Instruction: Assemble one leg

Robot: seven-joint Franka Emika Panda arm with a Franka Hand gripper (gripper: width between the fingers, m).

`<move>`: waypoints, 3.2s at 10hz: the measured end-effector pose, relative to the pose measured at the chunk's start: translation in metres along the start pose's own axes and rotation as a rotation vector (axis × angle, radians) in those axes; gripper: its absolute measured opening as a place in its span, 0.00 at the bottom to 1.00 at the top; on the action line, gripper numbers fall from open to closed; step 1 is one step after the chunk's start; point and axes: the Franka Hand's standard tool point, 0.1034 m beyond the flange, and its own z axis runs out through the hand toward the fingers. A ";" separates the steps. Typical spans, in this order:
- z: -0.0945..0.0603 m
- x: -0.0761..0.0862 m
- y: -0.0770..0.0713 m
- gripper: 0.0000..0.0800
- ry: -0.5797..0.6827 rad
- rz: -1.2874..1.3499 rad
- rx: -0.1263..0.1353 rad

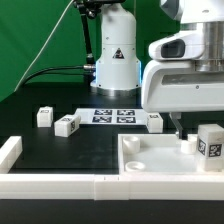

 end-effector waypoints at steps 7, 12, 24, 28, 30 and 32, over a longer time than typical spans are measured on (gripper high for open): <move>0.001 -0.001 -0.002 0.36 0.000 0.197 0.002; 0.001 -0.003 -0.001 0.36 -0.015 0.909 0.011; 0.002 -0.002 -0.006 0.81 -0.013 0.732 0.031; 0.001 -0.001 -0.004 0.81 -0.003 0.302 0.026; 0.001 -0.001 -0.003 0.81 0.000 0.131 0.016; 0.001 -0.001 -0.002 0.81 0.001 0.005 0.001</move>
Offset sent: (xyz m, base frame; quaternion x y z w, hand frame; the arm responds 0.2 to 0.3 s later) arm 0.0000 0.0000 0.0000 0.0000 0.0000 0.0000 1.0000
